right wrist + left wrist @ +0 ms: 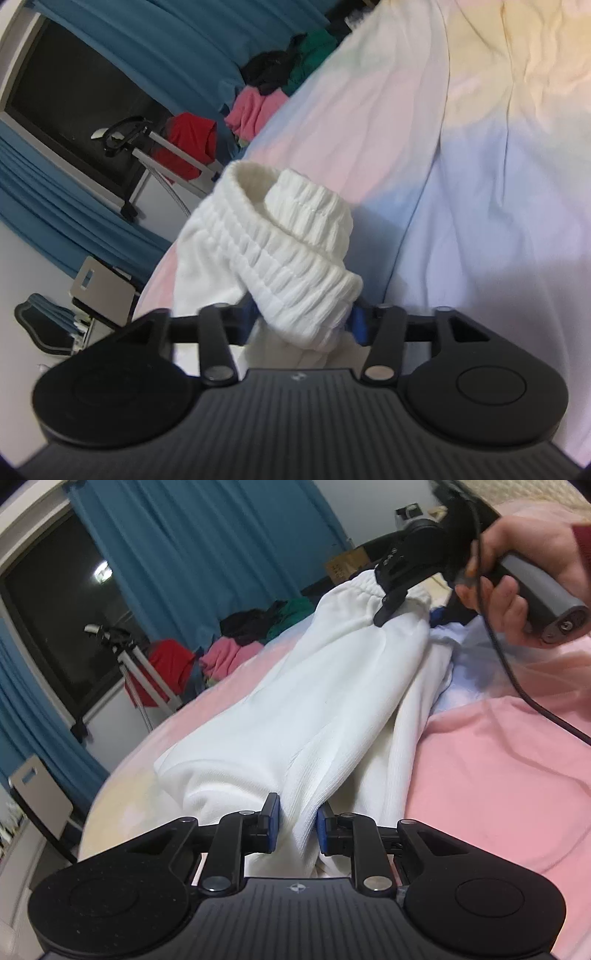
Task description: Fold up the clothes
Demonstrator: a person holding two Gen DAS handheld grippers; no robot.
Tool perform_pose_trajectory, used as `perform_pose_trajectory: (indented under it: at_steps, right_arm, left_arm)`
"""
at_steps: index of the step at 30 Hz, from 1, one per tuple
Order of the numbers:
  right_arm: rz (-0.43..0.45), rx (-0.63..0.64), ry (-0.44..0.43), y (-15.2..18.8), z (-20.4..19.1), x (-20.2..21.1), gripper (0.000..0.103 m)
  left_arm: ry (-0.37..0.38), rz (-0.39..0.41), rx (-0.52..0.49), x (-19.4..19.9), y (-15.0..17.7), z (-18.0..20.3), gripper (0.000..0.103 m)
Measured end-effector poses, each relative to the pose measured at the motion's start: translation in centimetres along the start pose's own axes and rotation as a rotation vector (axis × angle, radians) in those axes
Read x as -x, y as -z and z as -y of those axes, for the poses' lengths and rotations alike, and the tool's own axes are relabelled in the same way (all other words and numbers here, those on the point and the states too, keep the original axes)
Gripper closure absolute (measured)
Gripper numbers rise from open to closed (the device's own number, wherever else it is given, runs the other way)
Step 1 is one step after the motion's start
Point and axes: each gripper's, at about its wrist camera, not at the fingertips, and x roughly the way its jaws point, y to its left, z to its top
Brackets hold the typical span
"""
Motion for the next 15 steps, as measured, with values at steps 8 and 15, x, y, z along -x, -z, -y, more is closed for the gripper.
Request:
perform_pose_trajectory:
  at_steps: [8,15]
  right_arm:
    - [-0.126,0.122,-0.008,1.5,-0.9,-2.6,0.008]
    - [-0.143,0.136,-0.039,2.0,-1.2,-3.6,0.000]
  left_arm:
    - [0.033,-0.014,0.093,-0.3,0.2,-1.7,0.081]
    - [0.046,-0.022,0.141,-0.7,-0.1,-2.7,0.081]
